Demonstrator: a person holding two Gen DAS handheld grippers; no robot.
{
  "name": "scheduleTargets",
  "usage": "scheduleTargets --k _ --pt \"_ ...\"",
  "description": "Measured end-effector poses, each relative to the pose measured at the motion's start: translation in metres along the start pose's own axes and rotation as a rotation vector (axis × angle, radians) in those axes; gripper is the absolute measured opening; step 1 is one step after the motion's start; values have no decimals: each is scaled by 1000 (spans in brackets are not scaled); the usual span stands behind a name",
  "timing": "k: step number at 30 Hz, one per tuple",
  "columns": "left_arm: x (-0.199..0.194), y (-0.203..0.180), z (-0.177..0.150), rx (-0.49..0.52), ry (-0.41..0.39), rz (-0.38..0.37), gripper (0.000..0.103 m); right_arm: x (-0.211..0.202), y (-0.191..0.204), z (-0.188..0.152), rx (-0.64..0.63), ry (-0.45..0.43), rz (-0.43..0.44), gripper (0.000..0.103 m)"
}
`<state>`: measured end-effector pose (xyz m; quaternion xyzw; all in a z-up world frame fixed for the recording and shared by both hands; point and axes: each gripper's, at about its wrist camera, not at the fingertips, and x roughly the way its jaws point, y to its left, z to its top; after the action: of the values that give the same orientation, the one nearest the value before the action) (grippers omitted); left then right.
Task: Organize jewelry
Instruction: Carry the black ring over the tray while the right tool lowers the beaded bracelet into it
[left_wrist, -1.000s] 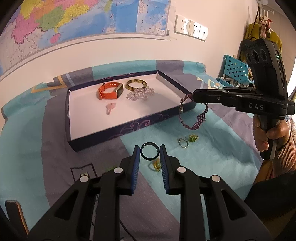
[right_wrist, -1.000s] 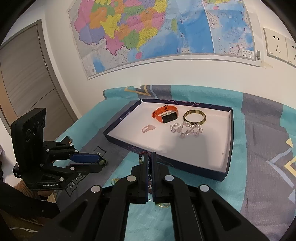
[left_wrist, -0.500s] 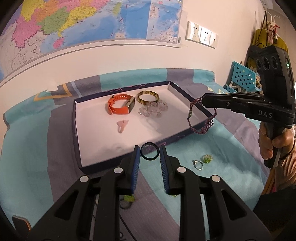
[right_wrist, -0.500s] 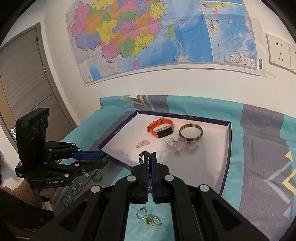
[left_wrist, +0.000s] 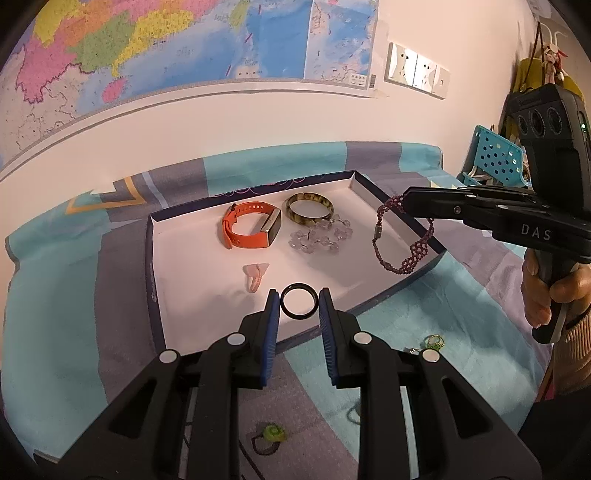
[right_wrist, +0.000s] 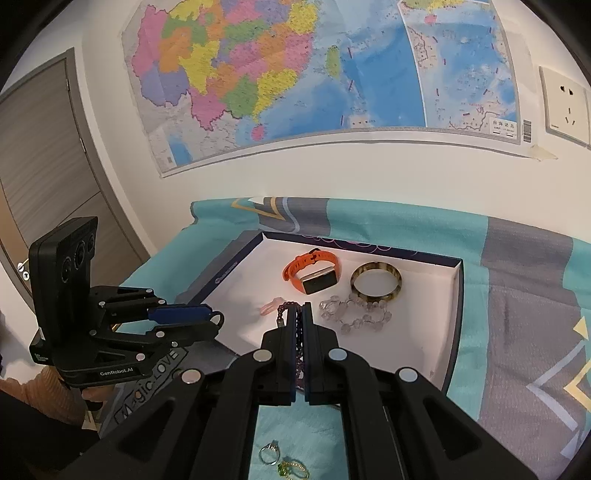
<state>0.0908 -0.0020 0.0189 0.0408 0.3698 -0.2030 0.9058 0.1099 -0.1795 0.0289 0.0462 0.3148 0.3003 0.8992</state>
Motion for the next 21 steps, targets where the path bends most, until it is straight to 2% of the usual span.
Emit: scheduleTargets --k 21 --pt "25 5 8 -17 35 20 22 29 -13 3 39 36 -6 1"
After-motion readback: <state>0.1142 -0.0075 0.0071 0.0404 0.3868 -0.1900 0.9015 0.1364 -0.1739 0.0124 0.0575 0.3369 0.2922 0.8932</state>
